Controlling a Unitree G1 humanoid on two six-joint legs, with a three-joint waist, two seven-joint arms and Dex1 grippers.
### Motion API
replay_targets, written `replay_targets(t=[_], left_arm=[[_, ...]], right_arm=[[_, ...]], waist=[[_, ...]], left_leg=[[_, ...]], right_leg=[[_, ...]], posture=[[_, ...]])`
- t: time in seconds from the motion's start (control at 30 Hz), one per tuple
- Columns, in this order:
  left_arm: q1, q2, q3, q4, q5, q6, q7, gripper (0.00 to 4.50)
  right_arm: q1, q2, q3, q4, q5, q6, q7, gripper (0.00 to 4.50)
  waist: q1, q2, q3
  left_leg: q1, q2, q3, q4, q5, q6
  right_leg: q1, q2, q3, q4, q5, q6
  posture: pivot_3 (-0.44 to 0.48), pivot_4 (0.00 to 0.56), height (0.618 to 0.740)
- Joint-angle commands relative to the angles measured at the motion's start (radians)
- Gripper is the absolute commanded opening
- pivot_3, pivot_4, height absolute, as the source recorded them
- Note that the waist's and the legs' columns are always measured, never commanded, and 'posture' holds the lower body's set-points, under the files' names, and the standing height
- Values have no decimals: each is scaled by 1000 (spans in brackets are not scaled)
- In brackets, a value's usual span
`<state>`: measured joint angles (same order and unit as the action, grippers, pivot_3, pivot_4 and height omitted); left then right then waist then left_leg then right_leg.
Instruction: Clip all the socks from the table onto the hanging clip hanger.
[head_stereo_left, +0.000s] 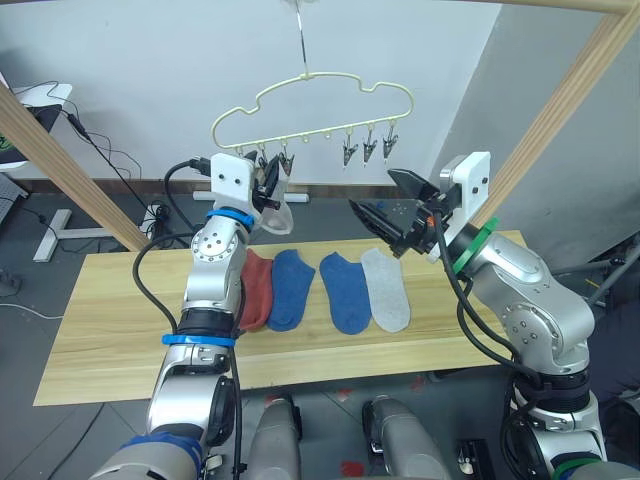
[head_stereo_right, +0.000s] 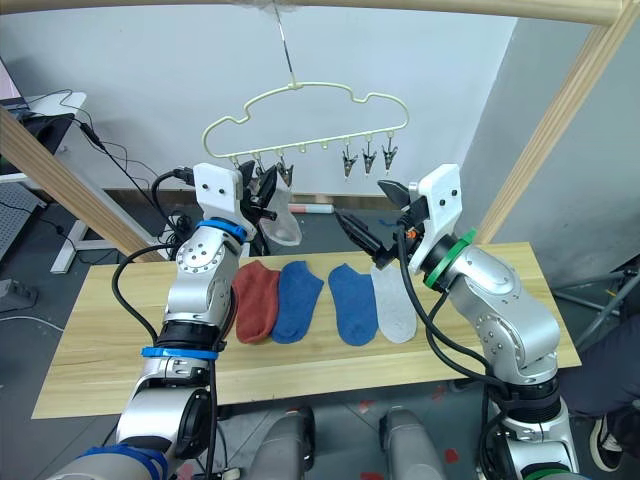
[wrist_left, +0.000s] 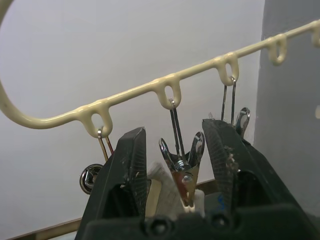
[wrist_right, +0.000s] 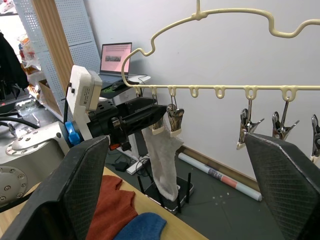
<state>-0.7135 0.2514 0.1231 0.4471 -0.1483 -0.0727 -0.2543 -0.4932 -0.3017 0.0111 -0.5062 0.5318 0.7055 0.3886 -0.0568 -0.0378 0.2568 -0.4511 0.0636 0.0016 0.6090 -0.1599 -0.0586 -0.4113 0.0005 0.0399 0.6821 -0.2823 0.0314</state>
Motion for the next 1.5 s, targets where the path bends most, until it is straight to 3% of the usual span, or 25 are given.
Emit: replay_targets(t=[0.03,0.2,0.37,0.47,0.57,0.73,1.03,1.33,1.43,1.5], left_arm=[[-30,11,0,-5,14,-34,-4,1951],[-30,7,10,3,2,-33,-18,1951],[-22,6,17,-5,-5,-30,-24,588],[-21,4,19,-7,-6,-30,-19,123],[-22,4,21,-15,-9,-22,-16,113],[-9,19,19,-59,-39,69,-44,113],[43,88,25,-194,-128,248,-172,113],[71,81,33,-269,-129,305,-135,113],[92,84,35,-296,-114,320,-113,113],[109,87,38,-317,-116,329,-108,113]], right_arm=[[-9,-3,-20,-45,20,-9,-3,4500],[-14,-1,-20,-43,19,-10,-5,4500],[-14,3,-22,-40,23,-10,-8,4500],[-15,6,-24,-37,24,-11,-10,4500],[-5,4,-17,-28,17,-3,-14,4500],[69,-85,137,101,-173,32,-52,4500],[-19,23,186,653,-360,-122,-96,4500],[-99,92,134,1086,-406,-222,-53,4500],[-109,95,123,1149,-410,-251,-27,3904],[-109,97,112,1163,-410,-257,-15,3238]], waist=[[0,0,0],[0,0,0],[0,0,0],[0,0,0],[0,0,0],[0,0,0],[-12,0,0],[3,0,0],[4,0,0],[5,0,0]], left_leg=[[0,0,0,0,0,0],[0,0,0,0,0,0],[0,0,0,0,0,0],[0,0,0,0,0,0],[0,0,0,0,0,0],[0,0,0,0,0,0],[1,0,1,1,0,0],[1,0,1,1,0,0],[2,0,1,1,0,0],[3,0,0,1,0,0]], right_leg=[[0,0,0,0,0,0],[0,0,0,0,0,0],[0,0,0,0,0,0],[0,0,0,0,0,0],[0,0,0,0,0,0],[0,0,0,0,0,0],[0,0,1,2,1,0],[1,0,1,1,1,0],[2,0,1,1,2,1],[3,0,0,1,2,1]], posture=[[-131,247,740],[-131,247,740],[-128,247,740],[-128,245,740],[-123,246,740],[-129,242,740],[-105,233,740],[-40,247,740],[-21,246,740],[-17,247,740]])
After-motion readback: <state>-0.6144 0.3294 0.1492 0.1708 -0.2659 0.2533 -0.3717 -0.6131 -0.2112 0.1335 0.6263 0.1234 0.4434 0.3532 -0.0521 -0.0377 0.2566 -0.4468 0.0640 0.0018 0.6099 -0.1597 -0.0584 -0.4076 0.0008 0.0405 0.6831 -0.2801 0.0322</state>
